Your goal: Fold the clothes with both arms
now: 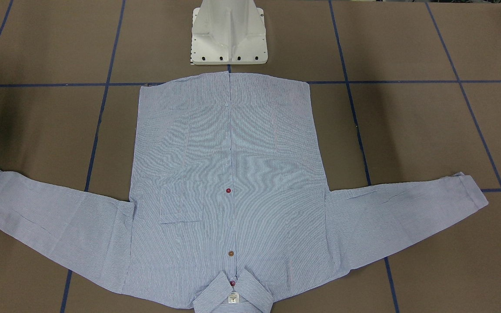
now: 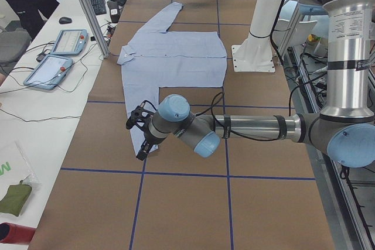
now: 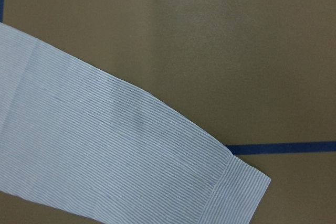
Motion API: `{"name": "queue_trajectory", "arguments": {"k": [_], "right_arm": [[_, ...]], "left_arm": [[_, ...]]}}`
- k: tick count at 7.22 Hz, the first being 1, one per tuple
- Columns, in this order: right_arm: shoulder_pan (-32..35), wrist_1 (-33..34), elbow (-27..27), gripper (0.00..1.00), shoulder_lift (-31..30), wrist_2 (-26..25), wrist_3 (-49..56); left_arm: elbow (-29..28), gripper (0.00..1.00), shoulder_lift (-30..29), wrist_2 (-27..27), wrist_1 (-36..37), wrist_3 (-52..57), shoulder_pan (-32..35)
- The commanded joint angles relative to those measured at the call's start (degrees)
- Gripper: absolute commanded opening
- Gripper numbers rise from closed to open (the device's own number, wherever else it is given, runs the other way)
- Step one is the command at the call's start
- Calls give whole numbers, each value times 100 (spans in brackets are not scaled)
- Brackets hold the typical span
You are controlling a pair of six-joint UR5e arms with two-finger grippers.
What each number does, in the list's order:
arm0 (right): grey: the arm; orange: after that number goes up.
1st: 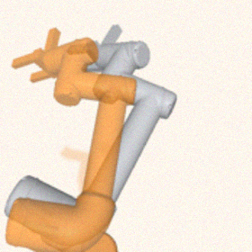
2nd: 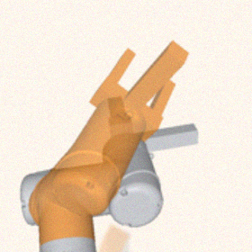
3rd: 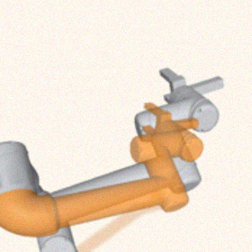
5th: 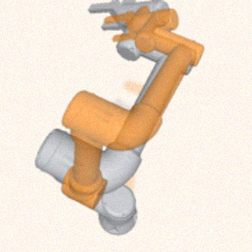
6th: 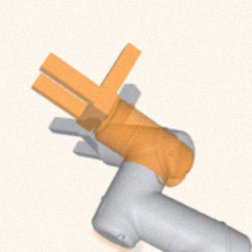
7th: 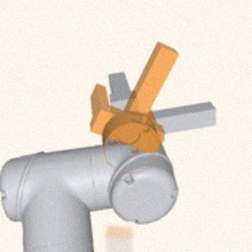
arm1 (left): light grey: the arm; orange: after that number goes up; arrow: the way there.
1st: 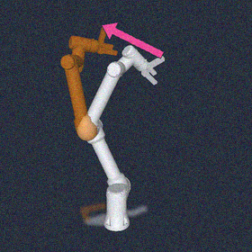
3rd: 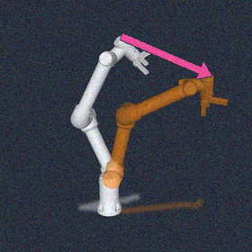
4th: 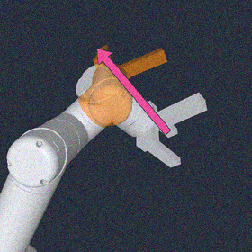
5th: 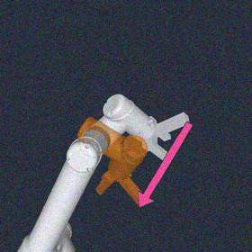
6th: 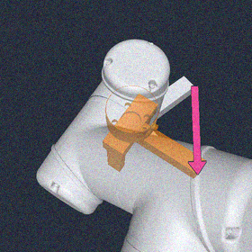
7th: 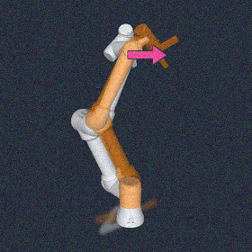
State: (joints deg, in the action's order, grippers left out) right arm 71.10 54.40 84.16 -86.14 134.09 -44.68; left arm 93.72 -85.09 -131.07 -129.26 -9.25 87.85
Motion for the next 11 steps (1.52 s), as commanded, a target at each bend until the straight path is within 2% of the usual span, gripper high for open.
{"name": "queue_trajectory", "arguments": {"k": [1,3,4,6,8,11], "right_arm": [[-331,-760,-75,98,-104,-276,-2036],[-833,-1315,-75,89,-305,-970,-3165],[-826,-1440,-84,85,-524,-947,-3178],[-826,-1467,-101,85,-701,-973,-3196],[-834,-1467,-233,78,-685,-964,-3257],[-843,-1459,-250,76,-658,-964,-3266]], "left_arm": [[-3,100,1,-7,-20,-7,-23],[15,100,1,2,-20,-7,-23],[15,100,1,-6,-29,-7,-23],[24,100,1,2,-29,-7,-23],[24,100,10,-7,-29,-7,-23],[24,100,18,-7,-29,-7,-23]]}}
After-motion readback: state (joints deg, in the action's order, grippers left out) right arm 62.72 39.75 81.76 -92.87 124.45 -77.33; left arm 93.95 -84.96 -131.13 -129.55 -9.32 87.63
